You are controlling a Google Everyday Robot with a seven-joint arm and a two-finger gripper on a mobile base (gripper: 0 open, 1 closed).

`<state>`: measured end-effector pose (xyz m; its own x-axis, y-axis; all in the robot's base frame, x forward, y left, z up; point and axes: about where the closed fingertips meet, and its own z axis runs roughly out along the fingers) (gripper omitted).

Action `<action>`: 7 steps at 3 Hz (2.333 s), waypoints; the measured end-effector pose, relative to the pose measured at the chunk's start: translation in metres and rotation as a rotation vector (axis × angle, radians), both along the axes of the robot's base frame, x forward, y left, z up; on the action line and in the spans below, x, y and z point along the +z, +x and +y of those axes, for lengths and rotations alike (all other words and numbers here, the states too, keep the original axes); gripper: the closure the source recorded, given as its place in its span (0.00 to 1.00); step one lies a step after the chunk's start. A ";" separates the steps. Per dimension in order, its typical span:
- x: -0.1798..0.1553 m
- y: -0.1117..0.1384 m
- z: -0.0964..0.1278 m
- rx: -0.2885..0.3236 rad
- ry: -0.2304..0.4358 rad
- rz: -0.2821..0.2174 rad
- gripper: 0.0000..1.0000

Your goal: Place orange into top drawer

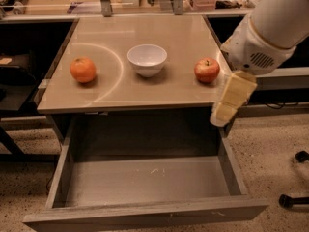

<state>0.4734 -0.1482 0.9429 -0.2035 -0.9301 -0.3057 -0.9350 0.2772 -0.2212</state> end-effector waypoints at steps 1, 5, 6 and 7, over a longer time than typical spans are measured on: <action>0.003 0.050 0.054 0.008 0.147 -0.079 0.00; -0.010 0.109 0.180 0.192 0.408 -0.111 0.00; -0.017 0.109 0.245 0.328 0.494 -0.083 0.00; -0.018 0.108 0.250 0.338 0.498 -0.079 0.00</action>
Offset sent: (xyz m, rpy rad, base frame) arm 0.1068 0.1494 0.0251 0.3738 -0.0615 0.1621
